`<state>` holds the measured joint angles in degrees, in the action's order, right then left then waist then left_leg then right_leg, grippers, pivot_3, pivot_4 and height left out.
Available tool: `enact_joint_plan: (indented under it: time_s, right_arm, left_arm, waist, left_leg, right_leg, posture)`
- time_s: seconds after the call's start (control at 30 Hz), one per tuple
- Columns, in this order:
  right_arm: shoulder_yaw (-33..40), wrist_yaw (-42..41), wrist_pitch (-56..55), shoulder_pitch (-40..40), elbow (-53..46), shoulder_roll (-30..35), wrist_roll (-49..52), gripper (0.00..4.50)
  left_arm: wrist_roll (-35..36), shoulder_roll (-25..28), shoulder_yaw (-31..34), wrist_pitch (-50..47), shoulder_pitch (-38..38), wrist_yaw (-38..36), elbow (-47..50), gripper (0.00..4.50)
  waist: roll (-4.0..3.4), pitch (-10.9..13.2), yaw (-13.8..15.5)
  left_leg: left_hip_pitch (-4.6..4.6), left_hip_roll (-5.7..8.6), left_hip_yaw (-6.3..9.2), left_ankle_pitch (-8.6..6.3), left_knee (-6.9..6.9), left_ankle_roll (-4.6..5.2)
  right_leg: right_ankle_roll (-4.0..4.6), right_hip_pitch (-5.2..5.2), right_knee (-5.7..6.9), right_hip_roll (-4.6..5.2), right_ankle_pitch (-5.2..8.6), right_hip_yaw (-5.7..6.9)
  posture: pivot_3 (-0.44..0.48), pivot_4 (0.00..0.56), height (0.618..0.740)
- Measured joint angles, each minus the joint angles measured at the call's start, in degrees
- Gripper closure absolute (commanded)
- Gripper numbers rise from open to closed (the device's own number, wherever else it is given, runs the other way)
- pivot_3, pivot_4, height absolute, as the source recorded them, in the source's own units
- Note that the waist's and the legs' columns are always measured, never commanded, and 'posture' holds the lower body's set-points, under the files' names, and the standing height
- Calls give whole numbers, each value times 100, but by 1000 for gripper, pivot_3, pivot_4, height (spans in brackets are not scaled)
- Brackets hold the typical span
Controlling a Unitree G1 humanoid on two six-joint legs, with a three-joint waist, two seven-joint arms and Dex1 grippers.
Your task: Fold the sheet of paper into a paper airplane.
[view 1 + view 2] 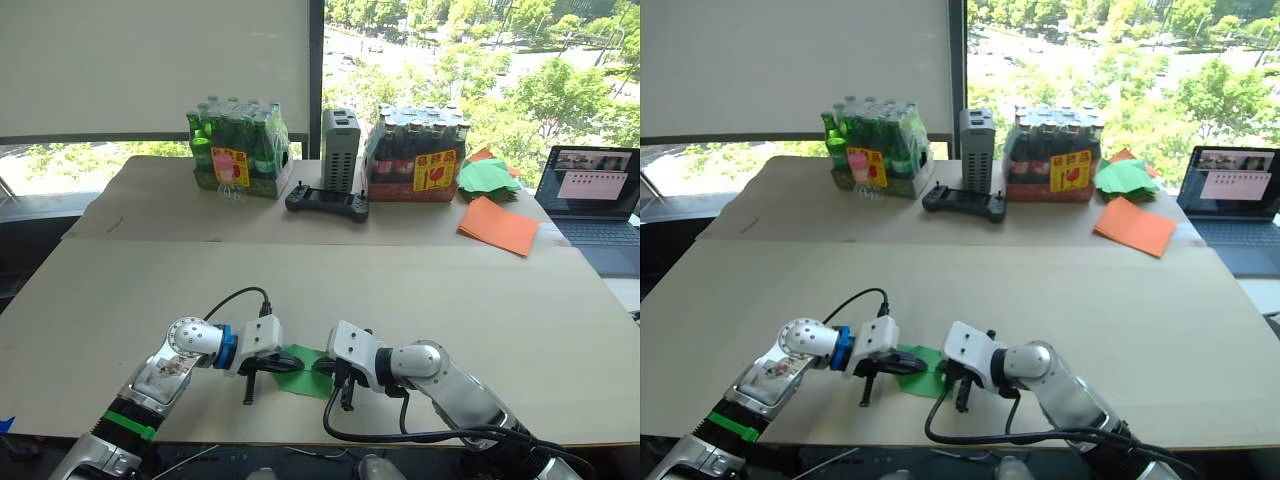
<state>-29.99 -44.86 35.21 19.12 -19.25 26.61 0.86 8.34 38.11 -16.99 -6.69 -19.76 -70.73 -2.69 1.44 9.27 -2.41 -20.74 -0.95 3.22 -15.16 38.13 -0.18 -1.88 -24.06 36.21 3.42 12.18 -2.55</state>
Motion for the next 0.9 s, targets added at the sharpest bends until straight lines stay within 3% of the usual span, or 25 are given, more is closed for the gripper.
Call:
enact_joint_plan:
  time_s: [0.57, 0.9]
  right_arm:
    - [-55, 2, 30, 53, 30, -3, 0, 4441]
    - [-55, -7, 30, 89, 64, -4, 1, 4441]
  left_arm:
    - [99, 763, 664, 153, 474, -2, -47, 4500]
    - [166, 846, 829, -8, 642, 47, 49, 4500]
  waist:
    - [-8, -6, -32]
    - [-9, -7, -29]
  left_leg:
    - [21, -4, -4, 0, -12, 0]
    - [23, -4, -7, 0, -15, 0]
  right_leg:
    - [-15, 6, 2, -2, 11, -3]
    - [-30, 6, 3, -2, 20, -4]
  posture:
    - [0, 150, 740]
    - [0, 150, 740]
